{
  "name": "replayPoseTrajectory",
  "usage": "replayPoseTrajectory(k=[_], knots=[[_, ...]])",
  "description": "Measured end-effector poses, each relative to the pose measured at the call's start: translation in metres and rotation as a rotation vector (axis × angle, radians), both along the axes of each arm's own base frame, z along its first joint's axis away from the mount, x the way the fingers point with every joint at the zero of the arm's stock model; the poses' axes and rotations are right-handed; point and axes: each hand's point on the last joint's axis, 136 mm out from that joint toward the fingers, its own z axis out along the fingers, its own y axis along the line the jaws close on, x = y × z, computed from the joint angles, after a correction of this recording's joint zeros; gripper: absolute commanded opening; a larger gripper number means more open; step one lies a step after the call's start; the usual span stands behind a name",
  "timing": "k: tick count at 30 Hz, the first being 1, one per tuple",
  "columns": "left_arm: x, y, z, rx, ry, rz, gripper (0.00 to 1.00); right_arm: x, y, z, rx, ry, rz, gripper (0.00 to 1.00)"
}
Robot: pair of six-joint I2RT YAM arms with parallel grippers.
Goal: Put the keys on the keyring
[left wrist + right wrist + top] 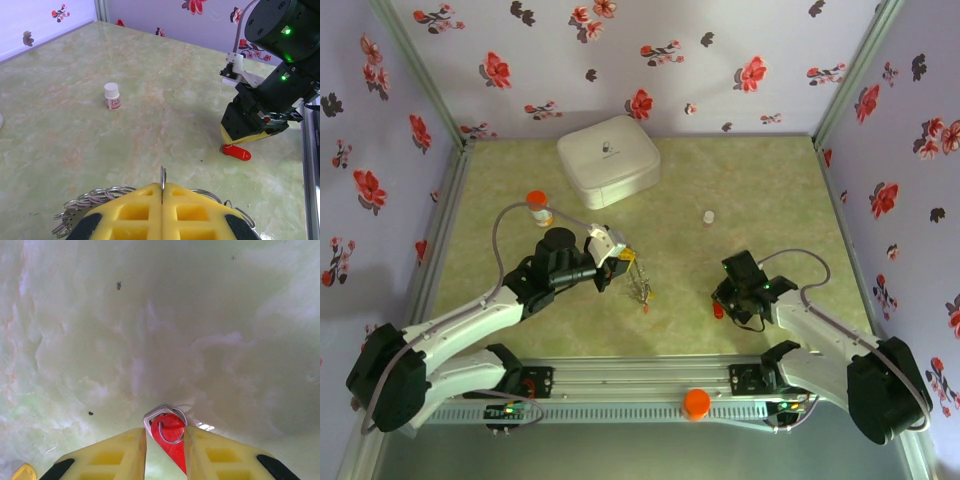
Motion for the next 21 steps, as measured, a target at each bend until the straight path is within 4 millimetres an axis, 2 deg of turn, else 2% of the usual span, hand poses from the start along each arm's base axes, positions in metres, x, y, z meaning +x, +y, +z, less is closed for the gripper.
replayPoseTrajectory(k=[6, 9, 11, 21], knots=[[-0.0001, 0.0, 0.0, 0.0, 0.0, 0.0, 0.0, 0.0017, -0.0001, -0.0023, -0.002, 0.003, -0.004, 0.27], [-0.0005, -0.0002, 0.0, -0.001, 0.001, -0.003, 0.0, 0.0015, -0.0006, -0.0038, -0.006, 0.009, -0.006, 0.34], [-0.0006, -0.0003, 0.0001, -0.001, 0.001, -0.003, 0.0, 0.0017, -0.0018, -0.0041, -0.013, 0.008, -0.006, 0.35], [-0.0012, -0.0006, 0.0001, -0.001, 0.001, -0.007, 0.0, 0.0017, -0.0029, -0.0079, -0.027, 0.018, 0.0, 0.22]])
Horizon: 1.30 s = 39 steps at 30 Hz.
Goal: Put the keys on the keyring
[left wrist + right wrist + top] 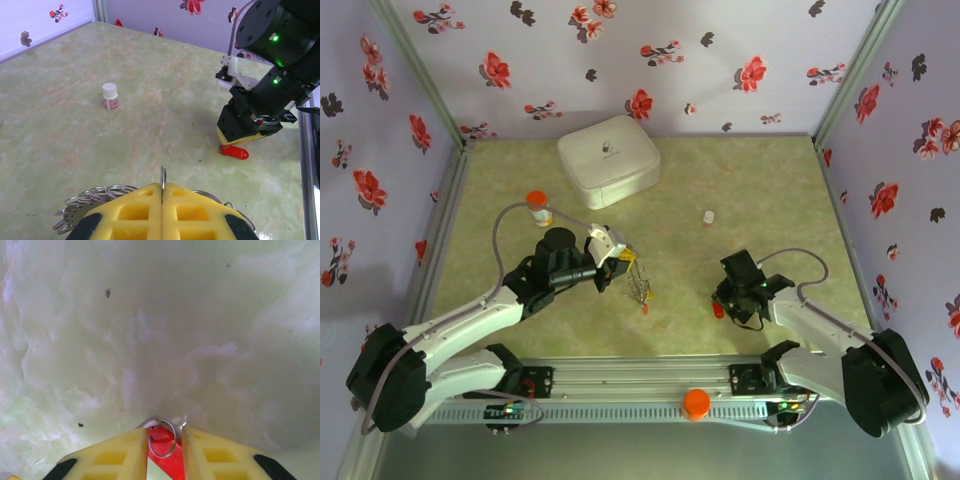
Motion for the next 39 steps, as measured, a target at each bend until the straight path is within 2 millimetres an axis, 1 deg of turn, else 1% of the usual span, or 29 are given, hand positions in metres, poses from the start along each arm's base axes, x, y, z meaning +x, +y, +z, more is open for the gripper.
replayPoseTrajectory(k=[6, 12, 17, 23, 26, 30, 39], knots=[[0.0, 0.0, 0.0, 0.0, 0.0, 0.0, 0.0, 0.001, -0.003, -0.001, -0.008, 0.002, 0.002, 0.14], [0.0, 0.0, 0.0, 0.0, 0.0, -0.002, 0.0, 0.004, -0.003, -0.003, -0.007, 0.001, 0.004, 0.13], [0.0, 0.0, 0.0, 0.0, 0.001, -0.002, 0.0, 0.008, 0.0, -0.002, 0.003, -0.011, 0.014, 0.0], [0.0, 0.0, 0.0, 0.001, -0.001, -0.003, 0.0, 0.015, 0.004, 0.007, 0.001, -0.041, 0.046, 0.0], [0.0, 0.0, 0.0, 0.003, -0.005, -0.004, 0.0, 0.019, 0.005, 0.011, -0.019, -0.048, 0.097, 0.0], [0.0, 0.0, 0.0, 0.005, -0.008, -0.005, 0.0, 0.026, 0.01, 0.013, -0.07, -0.03, 0.209, 0.0], [0.001, 0.001, -0.001, 0.01, -0.013, 0.005, 0.0, 0.043, 0.03, 0.014, -0.117, 0.016, 0.495, 0.0]])
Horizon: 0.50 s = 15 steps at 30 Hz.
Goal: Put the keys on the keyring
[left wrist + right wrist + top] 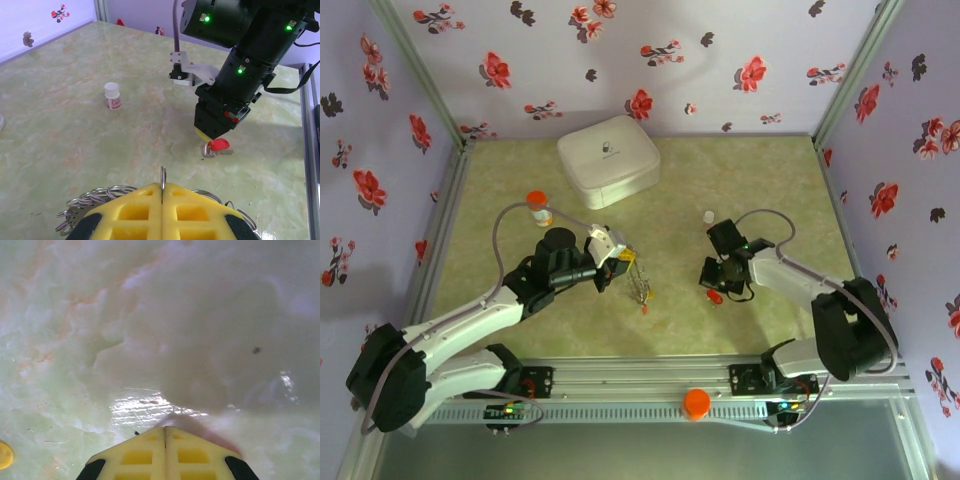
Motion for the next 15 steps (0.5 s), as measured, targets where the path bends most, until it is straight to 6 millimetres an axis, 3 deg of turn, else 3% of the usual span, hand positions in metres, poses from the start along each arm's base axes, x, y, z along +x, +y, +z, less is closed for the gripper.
replayPoseTrajectory(k=[6, 15], knots=[[0.002, 0.002, 0.003, -0.002, -0.015, 0.016, 0.0, 0.003, 0.005, -0.008, -0.028, 0.04, 0.109, 0.01], [0.005, 0.005, 0.006, 0.002, -0.039, 0.036, 0.0, 0.005, 0.009, -0.01, -0.042, 0.057, 0.189, 0.22]])
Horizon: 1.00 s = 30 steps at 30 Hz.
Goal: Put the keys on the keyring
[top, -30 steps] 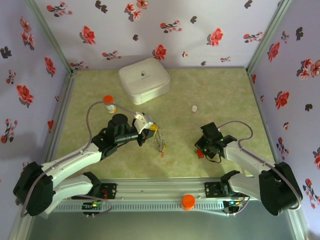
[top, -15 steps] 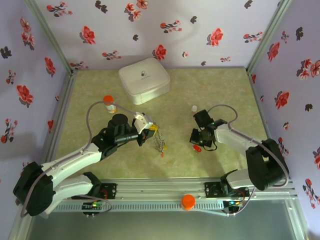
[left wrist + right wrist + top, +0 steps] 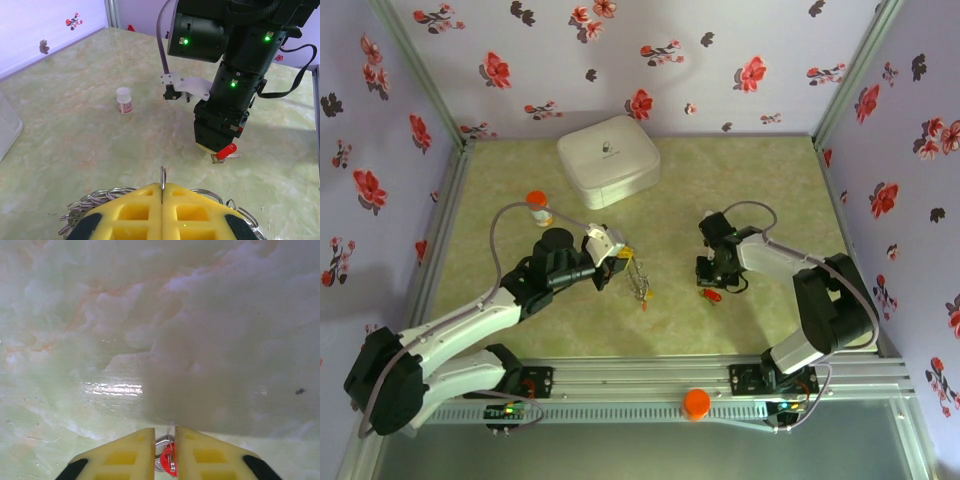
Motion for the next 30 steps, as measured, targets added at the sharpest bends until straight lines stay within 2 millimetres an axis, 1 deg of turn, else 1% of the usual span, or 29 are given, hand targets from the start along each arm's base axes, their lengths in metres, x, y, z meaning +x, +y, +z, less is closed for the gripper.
replayPoseTrajectory(k=[2, 4, 12, 18, 24, 30], knots=[[0.0, 0.001, 0.001, -0.001, -0.004, 0.004, 0.0, -0.001, 0.0, 0.0, -0.001, 0.002, 0.008, 0.25], [0.001, 0.001, 0.002, -0.001, -0.008, 0.006, 0.0, -0.003, 0.0, 0.001, -0.002, 0.009, 0.015, 0.25], [0.001, 0.002, 0.005, -0.004, -0.02, 0.013, 0.0, -0.012, 0.001, 0.001, -0.018, 0.036, 0.034, 0.21], [0.001, 0.003, 0.006, -0.006, -0.024, 0.015, 0.0, -0.013, -0.002, 0.001, -0.031, 0.036, 0.033, 0.18], [0.0, 0.004, 0.013, -0.019, -0.049, 0.013, 0.0, -0.012, -0.003, 0.0, -0.04, 0.031, 0.032, 0.15], [-0.001, 0.005, 0.01, -0.016, -0.054, 0.012, 0.0, -0.012, -0.003, 0.0, -0.04, 0.031, 0.032, 0.13]])
